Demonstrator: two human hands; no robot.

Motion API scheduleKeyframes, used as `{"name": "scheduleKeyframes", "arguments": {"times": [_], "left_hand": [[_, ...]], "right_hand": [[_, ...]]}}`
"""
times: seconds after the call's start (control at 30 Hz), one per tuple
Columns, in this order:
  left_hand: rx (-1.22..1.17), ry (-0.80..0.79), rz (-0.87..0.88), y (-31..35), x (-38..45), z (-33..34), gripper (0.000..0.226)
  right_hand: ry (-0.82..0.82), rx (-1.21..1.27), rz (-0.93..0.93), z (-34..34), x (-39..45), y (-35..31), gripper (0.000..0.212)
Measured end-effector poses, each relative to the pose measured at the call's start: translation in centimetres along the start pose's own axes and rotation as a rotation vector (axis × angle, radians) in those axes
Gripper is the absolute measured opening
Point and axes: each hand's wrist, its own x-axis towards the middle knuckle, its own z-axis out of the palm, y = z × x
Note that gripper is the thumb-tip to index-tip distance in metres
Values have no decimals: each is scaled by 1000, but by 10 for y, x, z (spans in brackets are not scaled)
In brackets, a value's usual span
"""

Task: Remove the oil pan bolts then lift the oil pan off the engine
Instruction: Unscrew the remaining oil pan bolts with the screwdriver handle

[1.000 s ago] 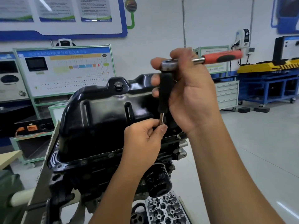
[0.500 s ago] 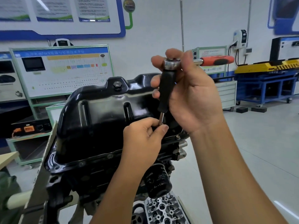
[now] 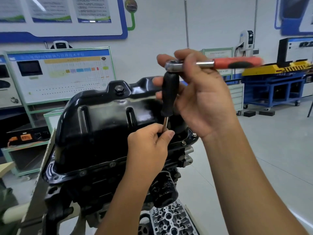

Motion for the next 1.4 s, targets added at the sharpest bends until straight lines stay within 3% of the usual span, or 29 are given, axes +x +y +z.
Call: {"name": "scheduleKeyframes", "arguments": {"times": [0.07,0.13,0.27,0.33,0.4,0.47,0.53,0.57,0.6,0.7,0.73,0.8,0.87,0.97,1.0,1.03,1.13,1.2,1.27,1.4], "left_hand": [[22,36,-6,0,1,1,24],[40,54,-6,2,1,2,26],[14,-6,14,1,1,-1,26],[-11,-53,23,1,1,-4,24],[-17,-59,20,0,1,-5,23],[-5,-27,11,0,0,-4,23],[6,-3,2,1,0,-2,20],[11,2,-1,1,0,-1,20],[12,0,-4,1,1,-1,21],[4,-54,-12,-1,2,-4,27],[5,-81,-9,-1,3,-6,28],[8,-106,-7,-1,3,-6,30],[20,-78,-11,-1,2,-5,30],[61,-28,8,4,0,-1,26],[69,-22,12,4,0,-1,25],[68,-22,11,3,1,-1,26],[29,-75,1,1,1,-2,30],[35,-95,-3,3,0,-2,33],[70,-72,-11,3,-1,0,39],[125,-30,-6,2,0,2,40]], "right_hand": [[48,-514,-360,5,0,4,13],[94,-715,-521,6,0,16,13],[89,162,29,14,0,12,24],[80,269,175,6,0,6,28],[26,271,146,0,1,3,20],[43,-87,-121,0,-2,4,10],[70,-622,-478,0,0,8,12],[78,-736,-564,0,1,13,14],[77,-640,-540,1,1,16,14],[40,160,-49,8,0,14,20],[21,304,69,4,0,12,23],[-9,331,112,-1,2,10,24],[17,84,-99,-1,2,10,16],[140,-657,-544,1,3,19,16],[174,-679,-562,1,3,22,15],[203,-525,-482,4,3,22,13],[82,262,30,4,3,11,21],[47,374,150,-3,2,6,23],[47,248,18,-3,1,7,19],[134,-658,-587,3,1,20,13]]}}
